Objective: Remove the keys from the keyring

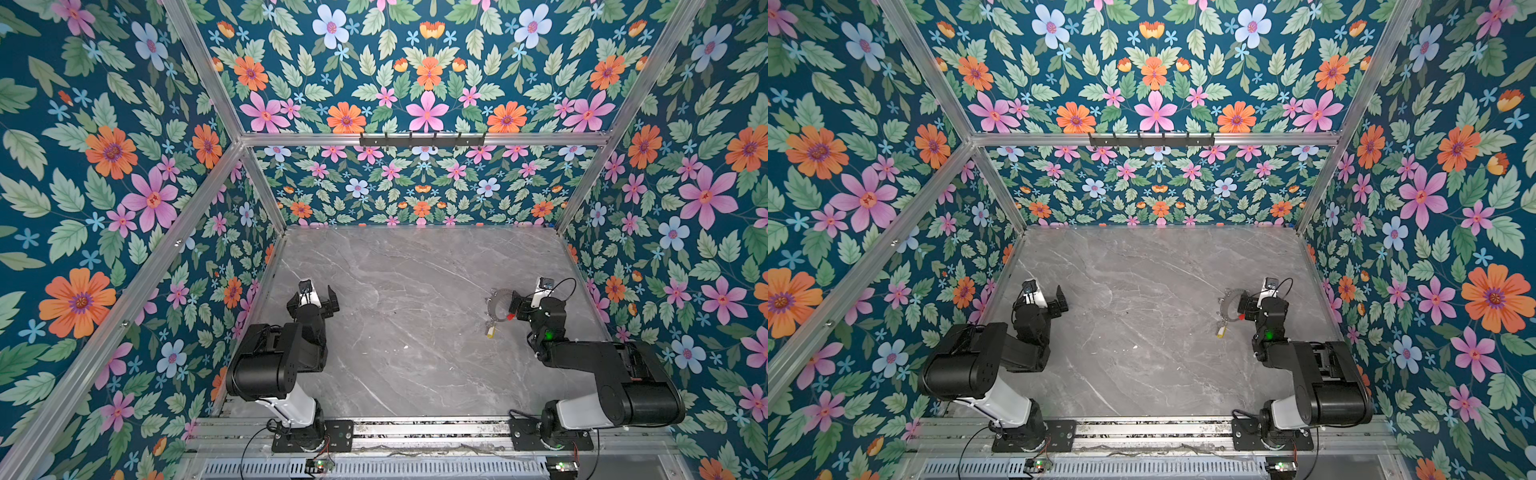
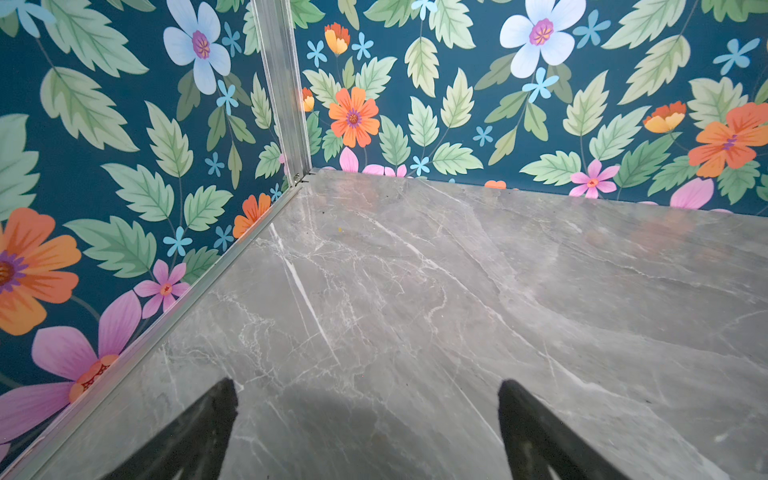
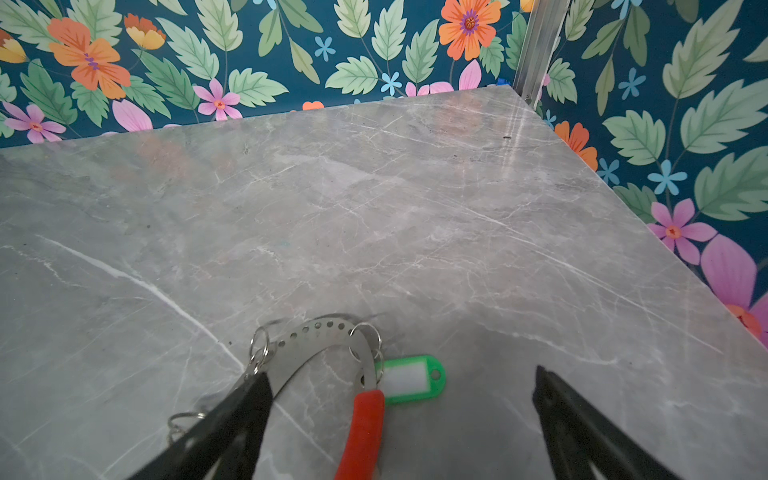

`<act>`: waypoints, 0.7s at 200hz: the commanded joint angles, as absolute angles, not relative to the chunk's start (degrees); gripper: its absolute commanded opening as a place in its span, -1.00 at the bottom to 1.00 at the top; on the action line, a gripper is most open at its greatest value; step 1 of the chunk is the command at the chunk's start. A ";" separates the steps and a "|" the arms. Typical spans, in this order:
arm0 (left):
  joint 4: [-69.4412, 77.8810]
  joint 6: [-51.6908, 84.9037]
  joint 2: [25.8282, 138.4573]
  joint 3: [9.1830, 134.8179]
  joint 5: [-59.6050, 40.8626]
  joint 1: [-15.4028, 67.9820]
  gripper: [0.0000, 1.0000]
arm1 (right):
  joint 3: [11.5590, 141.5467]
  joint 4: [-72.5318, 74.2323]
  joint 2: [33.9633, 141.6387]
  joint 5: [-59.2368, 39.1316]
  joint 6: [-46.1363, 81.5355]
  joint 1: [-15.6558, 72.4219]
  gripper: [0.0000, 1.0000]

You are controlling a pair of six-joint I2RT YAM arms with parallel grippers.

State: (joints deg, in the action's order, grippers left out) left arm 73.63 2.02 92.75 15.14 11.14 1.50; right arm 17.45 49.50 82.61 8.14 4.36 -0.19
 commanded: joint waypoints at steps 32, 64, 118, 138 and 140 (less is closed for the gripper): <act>74.53 1.67 92.70 15.12 11.52 1.41 1.00 | 17.49 51.24 82.58 8.17 4.38 -0.09 0.99; 74.50 1.67 92.66 15.16 11.56 1.45 1.00 | 17.49 51.27 82.54 8.17 4.39 -0.17 0.99; 74.69 1.67 92.56 14.96 11.63 1.41 1.00 | 17.50 51.42 82.38 9.06 4.46 -0.11 0.99; 69.73 2.61 89.74 16.18 14.34 1.41 1.00 | 21.31 38.73 77.17 12.97 6.64 -0.14 0.99; 68.85 2.63 89.28 16.44 14.37 1.41 1.00 | 22.09 36.36 76.29 13.06 6.91 -0.15 0.99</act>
